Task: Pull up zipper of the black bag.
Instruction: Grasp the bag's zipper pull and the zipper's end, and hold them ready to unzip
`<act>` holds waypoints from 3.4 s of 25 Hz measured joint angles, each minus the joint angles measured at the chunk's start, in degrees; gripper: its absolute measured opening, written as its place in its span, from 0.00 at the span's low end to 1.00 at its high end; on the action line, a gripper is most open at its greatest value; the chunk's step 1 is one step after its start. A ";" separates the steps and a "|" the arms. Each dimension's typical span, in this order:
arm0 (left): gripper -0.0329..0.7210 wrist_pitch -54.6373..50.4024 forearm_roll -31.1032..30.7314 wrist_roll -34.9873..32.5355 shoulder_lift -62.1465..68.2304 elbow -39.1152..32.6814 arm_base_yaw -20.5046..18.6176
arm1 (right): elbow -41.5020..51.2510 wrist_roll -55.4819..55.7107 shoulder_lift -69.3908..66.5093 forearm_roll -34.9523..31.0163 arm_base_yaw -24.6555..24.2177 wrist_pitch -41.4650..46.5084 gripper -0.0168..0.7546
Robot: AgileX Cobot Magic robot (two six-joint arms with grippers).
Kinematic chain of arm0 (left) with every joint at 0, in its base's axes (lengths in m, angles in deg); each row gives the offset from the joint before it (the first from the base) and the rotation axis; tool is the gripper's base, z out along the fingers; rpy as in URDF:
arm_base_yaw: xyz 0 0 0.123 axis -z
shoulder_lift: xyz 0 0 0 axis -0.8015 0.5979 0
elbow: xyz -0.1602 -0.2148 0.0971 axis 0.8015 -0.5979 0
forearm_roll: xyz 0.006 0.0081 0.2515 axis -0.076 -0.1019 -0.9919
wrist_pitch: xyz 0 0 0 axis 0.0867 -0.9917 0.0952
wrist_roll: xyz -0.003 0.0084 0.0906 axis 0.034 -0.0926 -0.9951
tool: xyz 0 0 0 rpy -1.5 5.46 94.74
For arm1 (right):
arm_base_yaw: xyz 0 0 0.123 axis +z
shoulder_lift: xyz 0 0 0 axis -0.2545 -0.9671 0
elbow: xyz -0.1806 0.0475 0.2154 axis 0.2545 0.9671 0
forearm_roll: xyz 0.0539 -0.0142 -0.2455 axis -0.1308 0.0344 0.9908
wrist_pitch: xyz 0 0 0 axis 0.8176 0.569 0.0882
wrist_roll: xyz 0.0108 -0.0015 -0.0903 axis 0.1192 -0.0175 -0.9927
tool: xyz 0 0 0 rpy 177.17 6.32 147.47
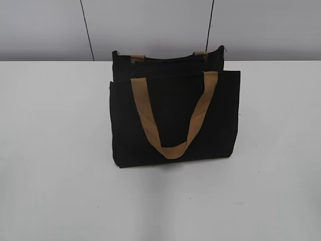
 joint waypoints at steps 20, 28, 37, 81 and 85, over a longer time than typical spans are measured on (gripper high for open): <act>0.62 49.13 -0.84 0.00 35.27 1.27 5.91 | 0.00 0.00 0.00 0.00 0.00 0.00 0.58; 0.60 60.83 -0.42 0.00 53.88 1.19 9.97 | 0.00 0.00 0.00 0.00 0.00 0.00 0.58; 0.59 78.59 -3.42 0.00 71.69 1.19 16.47 | 0.00 0.00 0.00 0.00 0.00 0.00 0.58; 0.54 109.50 -38.12 0.42 111.02 4.27 15.34 | 0.00 0.00 0.00 0.00 0.00 0.00 0.58; 0.54 109.74 -38.53 0.56 111.18 4.38 15.34 | 0.00 0.00 0.00 0.00 0.00 0.00 0.58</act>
